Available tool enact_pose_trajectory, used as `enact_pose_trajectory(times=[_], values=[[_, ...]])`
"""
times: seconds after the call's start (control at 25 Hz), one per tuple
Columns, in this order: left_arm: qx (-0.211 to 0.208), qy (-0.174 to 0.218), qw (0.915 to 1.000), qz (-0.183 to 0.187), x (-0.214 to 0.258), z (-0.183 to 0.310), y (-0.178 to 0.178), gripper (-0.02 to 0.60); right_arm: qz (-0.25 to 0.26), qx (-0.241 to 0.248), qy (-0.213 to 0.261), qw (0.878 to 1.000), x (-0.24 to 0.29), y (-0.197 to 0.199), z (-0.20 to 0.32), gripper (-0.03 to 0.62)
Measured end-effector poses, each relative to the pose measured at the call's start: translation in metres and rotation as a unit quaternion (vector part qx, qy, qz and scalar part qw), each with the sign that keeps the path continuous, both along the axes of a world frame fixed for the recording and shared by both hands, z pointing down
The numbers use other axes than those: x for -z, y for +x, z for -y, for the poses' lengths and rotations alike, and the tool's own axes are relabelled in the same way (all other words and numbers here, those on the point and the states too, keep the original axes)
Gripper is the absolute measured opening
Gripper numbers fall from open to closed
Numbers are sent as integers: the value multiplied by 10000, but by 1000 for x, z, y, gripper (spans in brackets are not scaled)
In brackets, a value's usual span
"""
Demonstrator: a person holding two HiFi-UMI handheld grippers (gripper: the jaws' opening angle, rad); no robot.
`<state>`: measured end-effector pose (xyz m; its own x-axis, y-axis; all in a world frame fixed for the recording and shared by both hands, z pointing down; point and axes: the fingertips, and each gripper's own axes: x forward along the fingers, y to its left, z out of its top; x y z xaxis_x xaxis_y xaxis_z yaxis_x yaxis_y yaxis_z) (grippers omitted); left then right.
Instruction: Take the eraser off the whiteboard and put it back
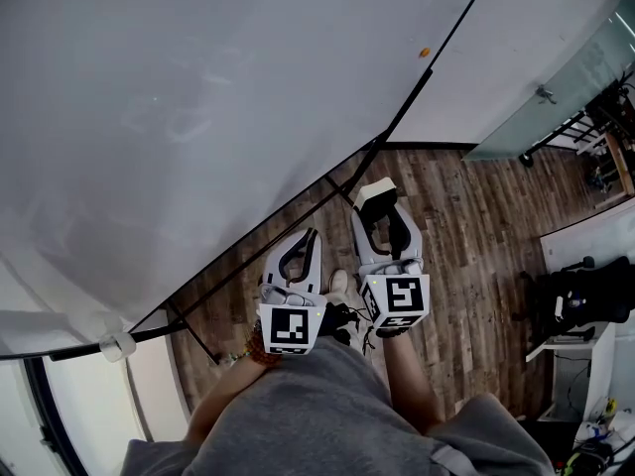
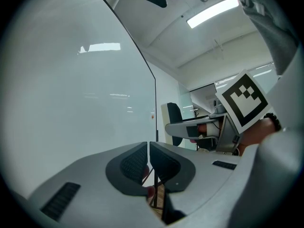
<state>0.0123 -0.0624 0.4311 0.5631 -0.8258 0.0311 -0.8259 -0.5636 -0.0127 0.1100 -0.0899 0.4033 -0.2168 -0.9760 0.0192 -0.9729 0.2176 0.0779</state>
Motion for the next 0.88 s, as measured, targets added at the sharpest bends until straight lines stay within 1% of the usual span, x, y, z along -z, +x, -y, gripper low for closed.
enact_pose_trajectory(times=[0.6,0.72,0.88], values=[[307,-8,9995,81,-2,25,-13,8,3,282,-3,9996,0,-12,32,239],[328,-54,9994,7,-1,30,-13,8,10,323,-14,9995,-2,-13,38,239],[382,-3,9992,72,-2,40,-11,8,12,369,-10,9993,-3,-12,47,239]])
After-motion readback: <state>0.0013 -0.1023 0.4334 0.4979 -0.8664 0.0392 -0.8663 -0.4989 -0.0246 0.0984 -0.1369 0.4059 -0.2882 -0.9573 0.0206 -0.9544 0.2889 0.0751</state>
